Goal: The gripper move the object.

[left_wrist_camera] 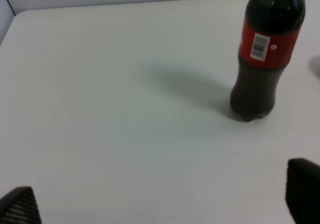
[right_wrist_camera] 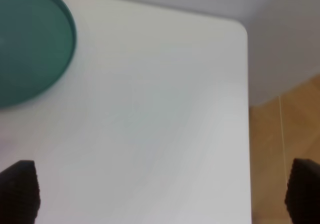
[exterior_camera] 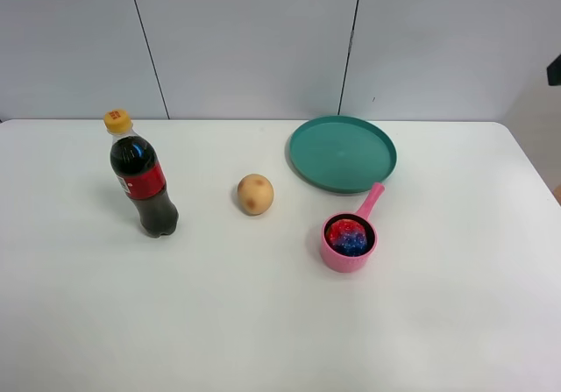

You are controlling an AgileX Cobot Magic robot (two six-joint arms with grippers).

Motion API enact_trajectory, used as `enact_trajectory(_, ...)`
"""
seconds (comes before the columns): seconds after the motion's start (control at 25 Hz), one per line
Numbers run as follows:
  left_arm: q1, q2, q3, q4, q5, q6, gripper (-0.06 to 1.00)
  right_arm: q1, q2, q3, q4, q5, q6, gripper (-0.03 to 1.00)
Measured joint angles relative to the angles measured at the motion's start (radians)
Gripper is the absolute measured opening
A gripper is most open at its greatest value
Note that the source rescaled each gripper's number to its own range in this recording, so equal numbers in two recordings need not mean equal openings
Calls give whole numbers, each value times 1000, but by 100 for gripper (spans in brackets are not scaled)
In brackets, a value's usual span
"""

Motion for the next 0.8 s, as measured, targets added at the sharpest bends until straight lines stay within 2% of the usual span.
enact_trajectory(0.48, 0, 0, 0, 0, 0, 0, 100, -6, -391, 0, 1, 231, 7, 100)
enact_trajectory(0.8, 0, 0, 0, 0, 0, 0, 100, -6, -671, 9, 2, 241, 63, 100)
